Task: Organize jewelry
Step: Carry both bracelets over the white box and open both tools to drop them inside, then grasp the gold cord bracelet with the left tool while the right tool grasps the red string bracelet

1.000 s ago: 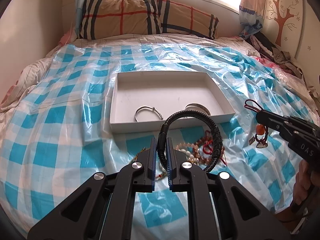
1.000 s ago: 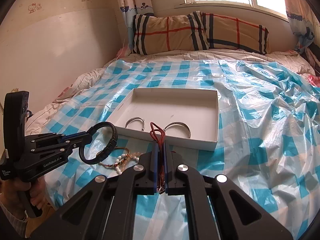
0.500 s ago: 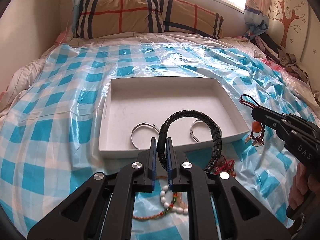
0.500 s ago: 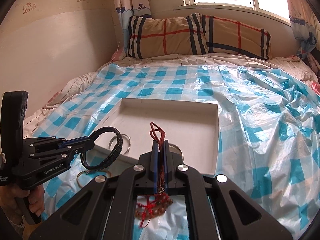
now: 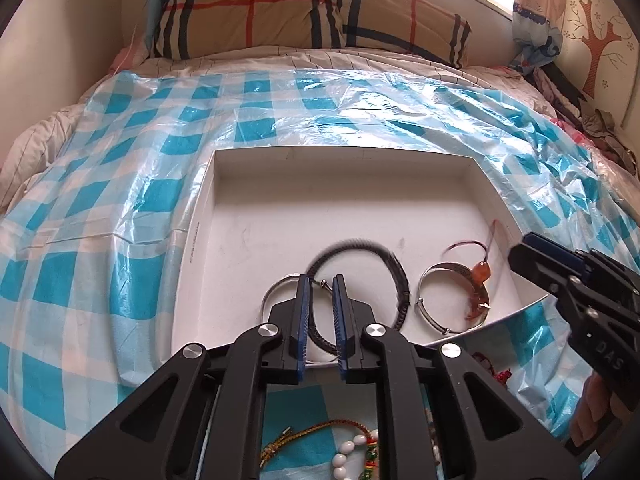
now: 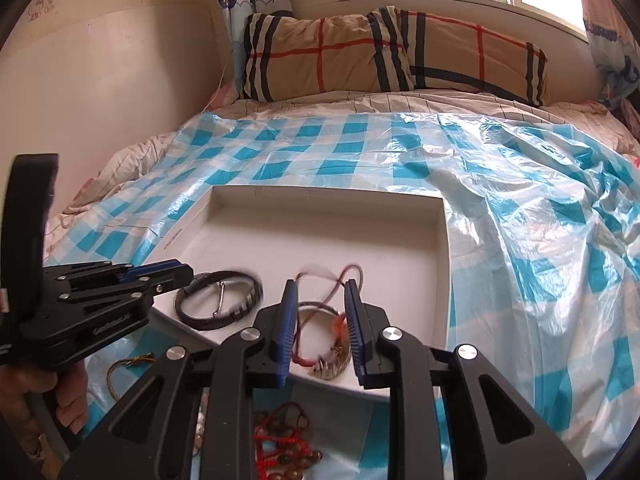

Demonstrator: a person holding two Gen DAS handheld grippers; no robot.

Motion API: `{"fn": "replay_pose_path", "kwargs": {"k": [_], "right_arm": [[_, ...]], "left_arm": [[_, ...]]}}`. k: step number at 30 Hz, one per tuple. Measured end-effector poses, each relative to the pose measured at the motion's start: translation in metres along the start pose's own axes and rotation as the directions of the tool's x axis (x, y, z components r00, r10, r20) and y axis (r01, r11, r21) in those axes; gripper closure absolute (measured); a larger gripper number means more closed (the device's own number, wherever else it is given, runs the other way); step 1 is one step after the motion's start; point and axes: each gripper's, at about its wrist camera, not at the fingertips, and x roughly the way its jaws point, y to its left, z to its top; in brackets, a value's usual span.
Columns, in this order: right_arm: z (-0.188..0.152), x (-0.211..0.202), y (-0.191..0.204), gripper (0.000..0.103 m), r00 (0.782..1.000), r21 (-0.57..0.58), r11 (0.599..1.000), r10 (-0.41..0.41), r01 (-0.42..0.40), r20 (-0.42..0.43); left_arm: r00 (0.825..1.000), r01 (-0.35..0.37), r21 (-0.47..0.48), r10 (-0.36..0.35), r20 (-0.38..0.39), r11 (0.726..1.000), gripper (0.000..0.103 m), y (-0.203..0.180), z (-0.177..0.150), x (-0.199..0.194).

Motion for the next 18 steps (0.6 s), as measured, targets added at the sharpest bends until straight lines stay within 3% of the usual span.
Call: {"fn": "replay_pose_path", "kwargs": {"k": [9, 18], "right_arm": [[-0.039, -0.027, 0.001, 0.072, 0.993, 0.015, 0.999, 0.047, -0.045, -0.108], [-0.05, 0.008, 0.007, 0.072, 0.969, 0.03, 0.997, 0.076, -0.071, -0.234]], "left_arm": [[1.0, -0.006, -0.044, 0.005, -0.004, 0.999, 0.083, 0.027, -0.041, -0.043], [0.994, -0.001, -0.015, -0.001, -0.11, 1.0, 0.08, 0.036, -0.089, -0.035]]}}
